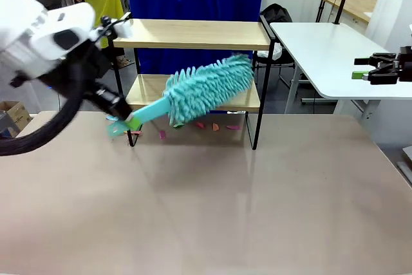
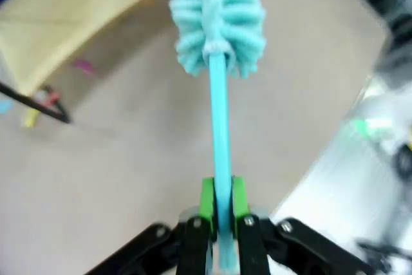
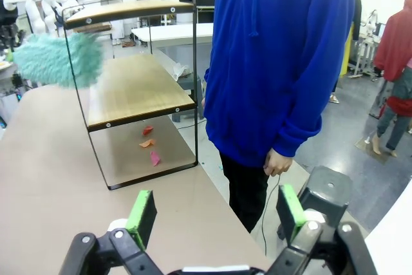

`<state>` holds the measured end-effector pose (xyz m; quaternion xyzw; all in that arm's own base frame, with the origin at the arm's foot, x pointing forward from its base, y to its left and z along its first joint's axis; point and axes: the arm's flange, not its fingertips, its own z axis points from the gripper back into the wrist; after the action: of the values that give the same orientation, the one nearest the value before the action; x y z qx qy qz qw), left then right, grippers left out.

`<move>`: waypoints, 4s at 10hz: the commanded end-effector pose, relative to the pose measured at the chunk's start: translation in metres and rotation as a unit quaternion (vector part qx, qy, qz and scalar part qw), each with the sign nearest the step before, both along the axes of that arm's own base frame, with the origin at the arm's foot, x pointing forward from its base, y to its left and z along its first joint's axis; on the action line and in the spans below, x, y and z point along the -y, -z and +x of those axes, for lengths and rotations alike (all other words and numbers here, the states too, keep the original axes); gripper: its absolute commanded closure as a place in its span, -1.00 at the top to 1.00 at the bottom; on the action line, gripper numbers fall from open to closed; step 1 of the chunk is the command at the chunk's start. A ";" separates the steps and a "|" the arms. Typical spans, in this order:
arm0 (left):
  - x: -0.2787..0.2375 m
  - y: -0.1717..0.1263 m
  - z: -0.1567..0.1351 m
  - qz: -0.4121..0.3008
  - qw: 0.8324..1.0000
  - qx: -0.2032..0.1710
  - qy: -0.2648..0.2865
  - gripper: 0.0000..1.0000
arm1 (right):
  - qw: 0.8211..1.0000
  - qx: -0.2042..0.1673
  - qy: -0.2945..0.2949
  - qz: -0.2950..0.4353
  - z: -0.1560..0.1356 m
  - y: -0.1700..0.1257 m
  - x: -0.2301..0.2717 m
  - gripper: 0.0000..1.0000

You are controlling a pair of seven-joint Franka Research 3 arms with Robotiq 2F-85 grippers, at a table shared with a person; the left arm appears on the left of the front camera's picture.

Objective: Clean the shelf.
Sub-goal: Clean the specific section of the Shelf indicated by the human with the Duster.

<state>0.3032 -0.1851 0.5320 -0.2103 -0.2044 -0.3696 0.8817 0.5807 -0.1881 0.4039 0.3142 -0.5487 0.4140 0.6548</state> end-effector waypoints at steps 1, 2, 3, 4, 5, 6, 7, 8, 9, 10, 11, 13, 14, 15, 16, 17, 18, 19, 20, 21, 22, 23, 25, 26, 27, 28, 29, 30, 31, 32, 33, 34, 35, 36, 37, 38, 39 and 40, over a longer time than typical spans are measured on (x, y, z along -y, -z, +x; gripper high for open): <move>-0.042 -0.009 -0.004 0.036 0.994 -0.006 0.102 -0.74 | 1.000 0.003 0.000 0.001 0.000 -0.003 -0.002 1.00; -0.055 -0.009 -0.008 0.073 0.987 -0.005 0.144 -0.74 | 1.000 0.003 0.000 0.001 0.000 -0.003 -0.002 1.00; -0.066 -0.011 -0.013 0.107 0.977 -0.016 0.182 -0.74 | 1.000 0.003 0.000 0.001 0.000 -0.003 -0.002 1.00; -0.078 -0.010 -0.016 0.156 0.962 -0.024 0.223 -0.74 | 1.000 0.003 0.000 0.001 0.000 -0.003 -0.002 1.00; -0.086 -0.006 -0.018 0.188 0.950 -0.037 0.247 -0.74 | 1.000 0.003 0.000 0.001 0.000 -0.003 -0.002 1.00; -0.091 -0.003 -0.017 0.220 0.938 -0.057 0.260 -0.74 | 1.000 0.003 0.000 0.001 0.000 -0.003 -0.002 1.00; -0.095 0.000 -0.016 0.259 0.927 -0.073 0.261 -0.74 | 1.000 0.003 0.000 0.001 0.000 -0.003 -0.002 1.00; -0.097 0.000 -0.011 0.317 0.910 -0.099 0.248 -0.74 | 1.000 0.003 0.000 0.001 0.000 -0.003 -0.002 1.00; -0.095 0.000 -0.009 0.337 0.901 -0.109 0.251 -0.74 | 1.000 0.003 0.000 0.001 0.000 -0.003 -0.002 1.00; -0.094 0.000 -0.006 0.341 0.897 -0.110 0.260 -0.74 | 1.000 0.003 0.000 0.001 0.000 -0.003 -0.002 1.00; -0.093 -0.002 -0.002 0.335 0.904 -0.112 0.243 -0.74 | 1.000 0.003 0.000 0.001 0.000 -0.003 -0.002 1.00; -0.094 0.009 -0.010 0.326 0.904 -0.105 0.254 -0.74 | 1.000 0.003 0.000 0.001 0.000 -0.003 -0.002 1.00; -0.094 0.009 -0.010 0.326 0.904 -0.105 0.254 -0.74 | 1.000 0.003 0.000 0.001 0.000 -0.003 -0.002 1.00; -0.094 0.009 -0.010 0.326 0.904 -0.105 0.254 -0.74 | 1.000 0.003 0.000 0.001 0.000 -0.003 -0.002 1.00; -0.094 0.009 -0.010 0.326 0.904 -0.105 0.254 -0.74 | 1.000 0.003 0.000 0.001 0.000 -0.003 -0.002 1.00; -0.094 0.009 -0.010 0.326 0.904 -0.105 0.254 -0.74 | 1.000 0.003 0.000 0.001 0.000 -0.003 -0.002 1.00; -0.094 0.009 -0.010 0.326 0.904 -0.105 0.254 -0.74 | 1.000 0.003 0.000 0.001 0.000 -0.003 -0.002 1.00; -0.094 0.009 -0.010 0.326 0.904 -0.105 0.254 -0.74 | 1.000 0.003 0.000 0.001 0.000 -0.003 -0.002 1.00; -0.094 0.009 -0.010 0.326 0.904 -0.105 0.254 -0.74 | 1.000 0.003 0.000 0.001 0.000 -0.003 -0.002 1.00; -0.094 0.009 -0.010 0.326 0.904 -0.105 0.254 -0.74 | 1.000 0.003 0.000 0.001 0.000 -0.003 -0.002 1.00; -0.094 0.009 -0.010 0.326 0.904 -0.105 0.254 -0.74 | 1.000 0.003 0.000 0.001 0.000 -0.003 -0.002 1.00; -0.094 0.009 -0.010 0.326 0.904 -0.105 0.254 -0.74 | 1.000 0.003 0.000 0.001 0.000 -0.003 -0.002 1.00; -0.094 0.009 -0.010 0.326 0.904 -0.105 0.254 -0.74 | 1.000 0.003 0.000 0.001 0.000 -0.003 -0.002 1.00; -0.094 0.009 -0.010 0.326 0.904 -0.105 0.254 -0.74 | 1.000 0.003 0.000 0.001 0.000 -0.003 -0.002 1.00; -0.094 0.009 -0.010 0.326 0.904 -0.105 0.254 -0.74 | 1.000 0.003 0.000 0.001 0.000 -0.003 -0.002 1.00; -0.094 0.009 -0.010 0.326 0.904 -0.105 0.254 -0.74 | 1.000 0.003 0.000 0.001 0.000 -0.003 -0.002 1.00; -0.094 0.009 -0.010 0.326 0.904 -0.105 0.254 -0.74 | 1.000 0.003 0.000 0.001 0.000 -0.003 -0.002 1.00; -0.094 0.009 -0.010 0.326 0.904 -0.105 0.254 -0.74 | 1.000 0.003 0.000 0.001 0.000 -0.003 -0.002 1.00; -0.094 0.009 -0.010 0.326 0.904 -0.105 0.254 -0.74 | 1.000 0.003 0.000 0.001 0.000 -0.003 -0.002 1.00; -0.094 0.009 -0.010 0.326 0.904 -0.105 0.254 -0.74 | 1.000 0.003 0.000 0.001 0.000 -0.003 -0.002 1.00; -0.094 0.009 -0.010 0.326 0.904 -0.105 0.254 -0.74 | 1.000 0.003 0.000 0.001 0.000 -0.003 -0.002 1.00; -0.094 0.009 -0.010 0.326 0.904 -0.105 0.254 -0.74 | 1.000 0.003 0.000 0.001 0.000 -0.003 -0.002 1.00; -0.094 0.009 -0.010 0.326 0.904 -0.105 0.254 -0.74 | 1.000 0.003 0.000 0.001 0.000 -0.003 -0.002 1.00; -0.094 0.009 -0.010 0.326 0.904 -0.105 0.254 -0.74 | 1.000 0.003 0.000 0.001 0.000 -0.003 -0.002 1.00; -0.094 0.009 -0.010 0.326 0.904 -0.105 0.254 -0.74 | 1.000 0.003 0.000 0.001 0.000 -0.003 -0.002 1.00; -0.094 0.009 -0.010 0.326 0.904 -0.105 0.254 -0.74 | 1.000 0.003 0.000 0.001 0.000 -0.003 -0.002 1.00; -0.094 0.009 -0.010 0.326 0.904 -0.105 0.254 -0.74 | 1.000 0.003 0.000 0.001 0.000 -0.003 -0.002 1.00; -0.094 0.009 -0.010 0.326 0.904 -0.105 0.254 -0.74 | 1.000 0.003 0.000 0.001 0.000 -0.003 -0.002 1.00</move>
<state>0.2958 -0.0928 0.5241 0.0110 0.0858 -0.6031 0.7930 0.5807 -0.1881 0.4039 0.3142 -0.5488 0.4139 0.6548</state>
